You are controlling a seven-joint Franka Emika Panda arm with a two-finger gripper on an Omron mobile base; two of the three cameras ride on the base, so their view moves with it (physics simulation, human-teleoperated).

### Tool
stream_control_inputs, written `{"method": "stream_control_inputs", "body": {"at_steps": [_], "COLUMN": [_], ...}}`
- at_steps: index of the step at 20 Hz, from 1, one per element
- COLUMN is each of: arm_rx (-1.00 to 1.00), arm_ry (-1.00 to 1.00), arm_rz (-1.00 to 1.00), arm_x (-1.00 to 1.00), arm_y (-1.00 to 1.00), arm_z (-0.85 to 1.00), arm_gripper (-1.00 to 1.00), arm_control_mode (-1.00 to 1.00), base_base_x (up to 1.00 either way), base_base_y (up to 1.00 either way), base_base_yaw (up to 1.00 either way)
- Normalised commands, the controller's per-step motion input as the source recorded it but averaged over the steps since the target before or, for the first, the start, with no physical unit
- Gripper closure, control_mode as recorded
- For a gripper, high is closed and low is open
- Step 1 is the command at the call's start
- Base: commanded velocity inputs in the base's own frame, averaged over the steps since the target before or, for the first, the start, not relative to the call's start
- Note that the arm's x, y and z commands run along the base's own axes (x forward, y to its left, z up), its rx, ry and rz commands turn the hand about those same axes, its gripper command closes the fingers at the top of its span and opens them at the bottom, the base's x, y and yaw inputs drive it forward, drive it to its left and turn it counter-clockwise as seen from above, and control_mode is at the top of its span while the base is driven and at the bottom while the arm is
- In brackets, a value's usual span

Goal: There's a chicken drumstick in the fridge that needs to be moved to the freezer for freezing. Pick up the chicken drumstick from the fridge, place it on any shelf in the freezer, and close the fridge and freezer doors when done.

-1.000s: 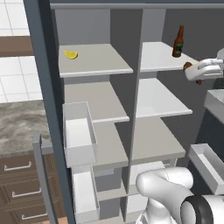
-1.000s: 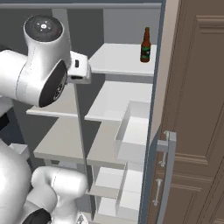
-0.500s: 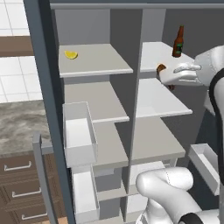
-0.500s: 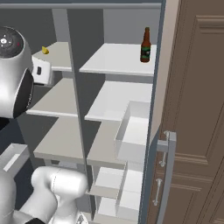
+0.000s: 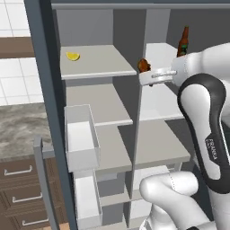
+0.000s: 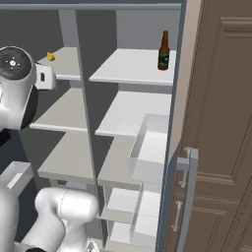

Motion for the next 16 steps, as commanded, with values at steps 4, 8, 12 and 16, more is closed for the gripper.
{"method": "stream_control_inputs", "body": {"at_steps": [4, 8, 12, 16], "arm_rx": [-0.09, -0.11, -0.08, -0.03], "arm_ry": [0.1, 0.1, 0.07, 0.0], "arm_rz": [0.0, 0.0, 0.0, 0.0], "arm_x": [0.48, 0.6, 0.76, 0.75], "arm_y": [0.31, 0.42, 0.24, 0.05], "arm_z": [0.2, 0.07, 0.0, -0.06], "arm_gripper": [1.0, 1.0, 1.0, 1.0], "arm_control_mode": [-1.0, -1.0, -1.0, -1.0], "base_base_x": [0.0, 0.0, 0.0, 0.0], "base_base_y": [0.0, 0.0, 0.0, 0.0], "base_base_yaw": [0.0, 0.0, 0.0, 0.0]}}
